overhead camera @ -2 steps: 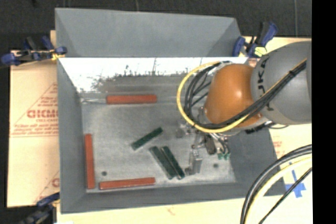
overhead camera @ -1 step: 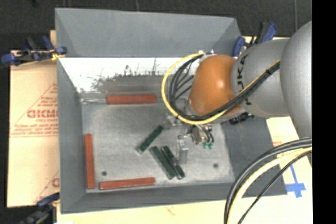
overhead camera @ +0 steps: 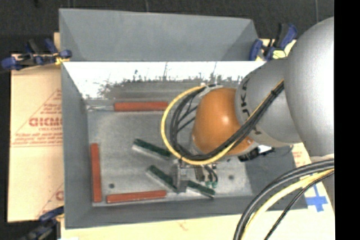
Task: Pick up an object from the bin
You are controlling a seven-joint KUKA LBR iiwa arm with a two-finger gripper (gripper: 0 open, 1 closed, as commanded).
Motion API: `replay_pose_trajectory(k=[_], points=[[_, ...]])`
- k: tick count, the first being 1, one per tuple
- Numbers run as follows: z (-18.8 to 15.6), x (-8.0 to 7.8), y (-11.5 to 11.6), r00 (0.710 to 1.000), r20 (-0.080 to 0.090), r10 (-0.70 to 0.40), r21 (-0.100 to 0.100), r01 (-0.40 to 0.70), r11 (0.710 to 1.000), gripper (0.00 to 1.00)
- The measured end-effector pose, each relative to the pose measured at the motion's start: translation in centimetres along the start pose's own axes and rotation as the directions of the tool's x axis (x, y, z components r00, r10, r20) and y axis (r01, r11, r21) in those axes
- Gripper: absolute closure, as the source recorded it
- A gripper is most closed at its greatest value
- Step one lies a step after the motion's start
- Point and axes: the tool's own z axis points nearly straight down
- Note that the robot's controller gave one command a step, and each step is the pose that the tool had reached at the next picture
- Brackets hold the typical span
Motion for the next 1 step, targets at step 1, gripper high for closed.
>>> replay_pose_trajectory(k=[1], points=[[0.05,-0.1,-0.02,1.0,0.004,-0.001,0.0,0.001,1.0,0.0]])
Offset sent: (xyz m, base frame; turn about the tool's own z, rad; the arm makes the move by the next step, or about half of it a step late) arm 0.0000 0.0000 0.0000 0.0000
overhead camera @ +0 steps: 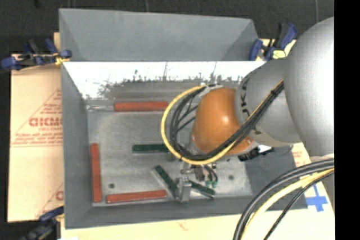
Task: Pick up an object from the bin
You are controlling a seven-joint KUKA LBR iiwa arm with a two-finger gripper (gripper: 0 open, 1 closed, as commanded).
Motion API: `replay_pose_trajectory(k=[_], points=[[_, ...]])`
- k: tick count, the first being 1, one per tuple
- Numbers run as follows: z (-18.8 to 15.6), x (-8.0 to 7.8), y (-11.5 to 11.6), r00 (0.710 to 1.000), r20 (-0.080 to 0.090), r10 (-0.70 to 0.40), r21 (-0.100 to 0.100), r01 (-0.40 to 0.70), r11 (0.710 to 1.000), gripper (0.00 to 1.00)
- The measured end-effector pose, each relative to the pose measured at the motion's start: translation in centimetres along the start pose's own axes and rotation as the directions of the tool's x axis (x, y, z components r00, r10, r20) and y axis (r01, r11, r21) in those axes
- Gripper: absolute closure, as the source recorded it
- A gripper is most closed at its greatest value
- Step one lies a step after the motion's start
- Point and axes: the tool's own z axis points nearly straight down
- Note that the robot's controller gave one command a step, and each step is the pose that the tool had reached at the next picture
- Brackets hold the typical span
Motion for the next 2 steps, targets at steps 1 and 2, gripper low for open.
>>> replay_pose_trajectory(k=[1,2], points=[[-0.06,0.07,-0.02,1.0,-0.005,-0.001,0.001,0.001,1.0,1.0],[0.0,0.0,-0.03,1.0,-0.001,-0.002,0.001,0.002,1.0,0.0]])
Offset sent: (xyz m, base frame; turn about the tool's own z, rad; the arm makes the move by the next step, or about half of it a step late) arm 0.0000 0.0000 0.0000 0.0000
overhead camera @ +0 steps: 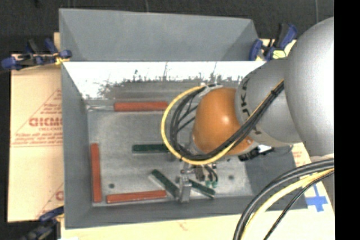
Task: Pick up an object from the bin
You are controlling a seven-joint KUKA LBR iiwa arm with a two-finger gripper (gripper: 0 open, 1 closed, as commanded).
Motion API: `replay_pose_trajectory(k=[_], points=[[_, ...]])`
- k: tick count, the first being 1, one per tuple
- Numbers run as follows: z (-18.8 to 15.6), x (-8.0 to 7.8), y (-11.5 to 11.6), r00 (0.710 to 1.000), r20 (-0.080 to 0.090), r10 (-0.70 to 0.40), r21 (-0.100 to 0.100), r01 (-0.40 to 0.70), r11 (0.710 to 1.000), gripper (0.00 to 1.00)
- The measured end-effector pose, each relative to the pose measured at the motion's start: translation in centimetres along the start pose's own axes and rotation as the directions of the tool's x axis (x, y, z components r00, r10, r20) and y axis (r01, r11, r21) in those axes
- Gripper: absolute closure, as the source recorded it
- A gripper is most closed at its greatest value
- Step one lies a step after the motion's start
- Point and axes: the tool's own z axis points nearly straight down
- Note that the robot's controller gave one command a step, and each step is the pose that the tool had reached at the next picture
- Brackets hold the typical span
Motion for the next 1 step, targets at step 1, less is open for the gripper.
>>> replay_pose_trajectory(k=[1], points=[[0.01,0.01,-0.01,1.0,0.0,0.0,0.0,0.0,1.0,0.0]])
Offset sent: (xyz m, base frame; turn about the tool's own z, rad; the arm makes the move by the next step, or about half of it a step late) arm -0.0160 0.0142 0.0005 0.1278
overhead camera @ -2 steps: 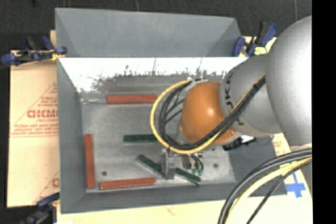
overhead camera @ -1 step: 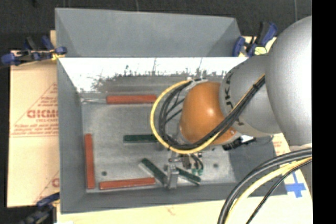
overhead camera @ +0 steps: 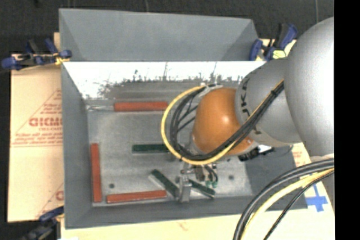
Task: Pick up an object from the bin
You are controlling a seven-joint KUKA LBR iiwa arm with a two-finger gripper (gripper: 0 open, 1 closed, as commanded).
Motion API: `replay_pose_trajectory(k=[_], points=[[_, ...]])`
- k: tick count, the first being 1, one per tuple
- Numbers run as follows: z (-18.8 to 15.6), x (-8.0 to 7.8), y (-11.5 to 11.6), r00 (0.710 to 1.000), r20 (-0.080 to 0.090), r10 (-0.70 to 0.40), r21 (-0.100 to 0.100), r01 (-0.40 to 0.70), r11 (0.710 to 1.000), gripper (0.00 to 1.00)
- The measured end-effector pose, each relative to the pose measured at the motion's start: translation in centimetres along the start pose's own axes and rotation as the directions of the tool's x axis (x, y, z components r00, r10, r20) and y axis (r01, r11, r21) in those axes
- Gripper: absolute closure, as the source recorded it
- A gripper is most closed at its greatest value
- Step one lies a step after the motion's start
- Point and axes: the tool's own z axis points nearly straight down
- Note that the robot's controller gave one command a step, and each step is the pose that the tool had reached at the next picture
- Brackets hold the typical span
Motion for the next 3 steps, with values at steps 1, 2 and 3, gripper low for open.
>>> replay_pose_trajectory(k=[1,2,3], points=[[-0.29,1.42,1.39,0.992,-0.001,0.125,-0.002,-0.125,0.992,1.0],[-0.15,1.41,1.39,0.992,-0.001,0.124,-0.002,-0.124,0.992,0.0],[-0.23,1.38,1.37,0.992,0.0,0.124,-0.002,-0.124,0.992,1.0]])
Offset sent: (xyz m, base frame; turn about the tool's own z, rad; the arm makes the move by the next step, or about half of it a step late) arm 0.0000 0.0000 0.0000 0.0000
